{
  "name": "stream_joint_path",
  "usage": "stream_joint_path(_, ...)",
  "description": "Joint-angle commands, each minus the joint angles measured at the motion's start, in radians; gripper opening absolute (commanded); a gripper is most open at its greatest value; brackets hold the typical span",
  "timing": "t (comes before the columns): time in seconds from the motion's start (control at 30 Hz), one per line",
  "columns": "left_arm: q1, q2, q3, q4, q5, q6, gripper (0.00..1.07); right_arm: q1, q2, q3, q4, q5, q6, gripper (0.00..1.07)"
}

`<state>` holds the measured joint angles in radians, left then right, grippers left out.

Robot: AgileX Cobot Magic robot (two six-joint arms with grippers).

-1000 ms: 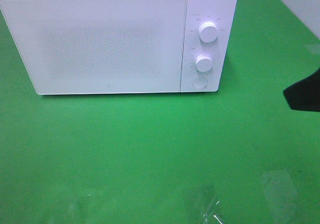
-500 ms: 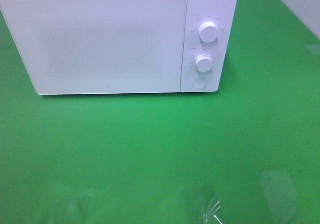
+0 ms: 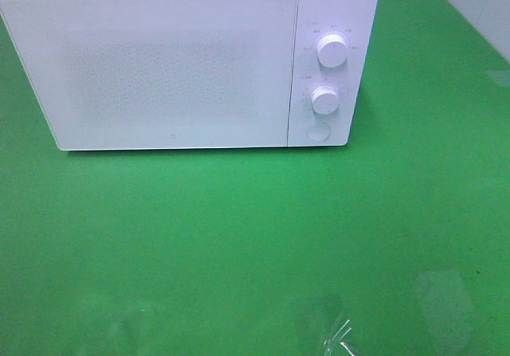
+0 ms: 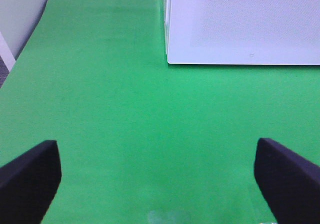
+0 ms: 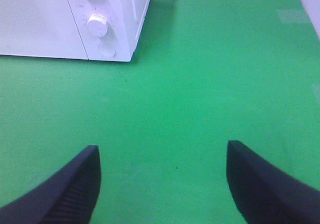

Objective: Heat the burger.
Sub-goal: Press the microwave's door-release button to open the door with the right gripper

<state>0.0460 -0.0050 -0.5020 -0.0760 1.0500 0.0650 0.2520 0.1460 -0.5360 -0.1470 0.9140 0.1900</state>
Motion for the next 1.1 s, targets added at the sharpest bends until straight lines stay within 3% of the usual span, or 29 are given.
stream_joint_path(0.03, 0.004, -0.021, 0.003, -0.005, -0.008, -0.002, 0.98, -0.008, -0.038, 0.003, -0.003, -0.011, -0.007, 0.68)
stream_joint_path(0.3, 0.004, -0.021, 0.003, -0.005, -0.008, -0.002, 0.98, -0.099, -0.159, 0.003, 0.002, -0.011, -0.003, 0.68)
stream_joint_path(0.53, 0.004, -0.021, 0.003, -0.005, -0.008, -0.002, 0.98, -0.099, -0.177, 0.03, -0.003, 0.096, 0.016, 0.68)
stream_joint_path(1.1, 0.004, -0.021, 0.003, -0.005, -0.008, -0.002, 0.98, -0.099, -0.177, 0.026, 0.0, 0.094, 0.016, 0.67)
